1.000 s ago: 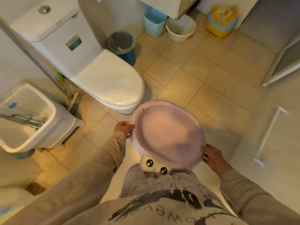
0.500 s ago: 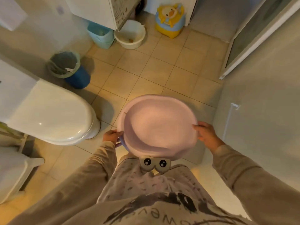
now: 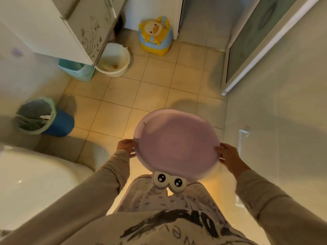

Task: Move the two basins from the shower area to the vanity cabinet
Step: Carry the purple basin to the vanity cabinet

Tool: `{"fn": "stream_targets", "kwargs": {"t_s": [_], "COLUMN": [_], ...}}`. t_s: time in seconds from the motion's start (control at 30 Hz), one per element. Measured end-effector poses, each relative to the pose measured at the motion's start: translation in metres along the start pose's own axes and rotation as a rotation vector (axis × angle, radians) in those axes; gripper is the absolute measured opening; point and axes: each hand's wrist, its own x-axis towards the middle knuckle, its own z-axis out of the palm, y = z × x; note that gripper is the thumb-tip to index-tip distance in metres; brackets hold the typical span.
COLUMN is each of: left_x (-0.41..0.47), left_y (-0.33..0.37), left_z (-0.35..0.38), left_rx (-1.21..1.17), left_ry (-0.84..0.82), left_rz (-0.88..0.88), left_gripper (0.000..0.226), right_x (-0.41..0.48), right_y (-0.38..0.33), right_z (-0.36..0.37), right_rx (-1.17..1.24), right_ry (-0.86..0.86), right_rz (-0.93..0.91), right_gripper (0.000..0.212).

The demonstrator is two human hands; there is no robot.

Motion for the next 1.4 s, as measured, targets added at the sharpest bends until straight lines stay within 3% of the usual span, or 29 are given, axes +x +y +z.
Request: {"fn": "stream_targets", "kwargs": {"t_s": [0.23, 0.43, 0.8, 0.97, 1.17, 1.4], "left_x": [0.041, 0.076, 0.114, 0.116, 0.143, 0.195], "left_y": [0.128, 0.188, 0.251, 0.27, 0.303, 0.379], "left_z": [0.046, 0.097, 0.178, 0.2, 0.207, 0.194], "left_rx": [0.166, 0.166, -0.149, -0.284, -0.446, -0.587], "left_ry": [-0.069, -0.072, 0.155, 0.181, 0.228, 0.253], "left_rz": [0.086, 0.057, -0.116, -0.163, -0.178, -0.172], "left_gripper": [0.039, 0.04, 0.038, 0.038, 0.042, 0.027], "right_x": [0.046, 0.105, 0.26, 0.306, 0.346, 0.381], "right_y": [-0.065, -0.126, -0.338, -0.421, -0.484, -0.543], "right_z": [0.002, -0.01, -0.008, 0.018, 0.064, 0.112], "right_rx": [0.111, 0.132, -0.236, -0.378, -0.481, -0.506], "right_ry": [0.05, 0.034, -0.2, -0.282, -0.346, -0.368], "right_rz": [0.031, 0.061, -0.074, -0.146, -0.197, -0.181], "right_gripper": [0.047, 0.045, 0.044, 0.046, 0.046, 0.045]}}
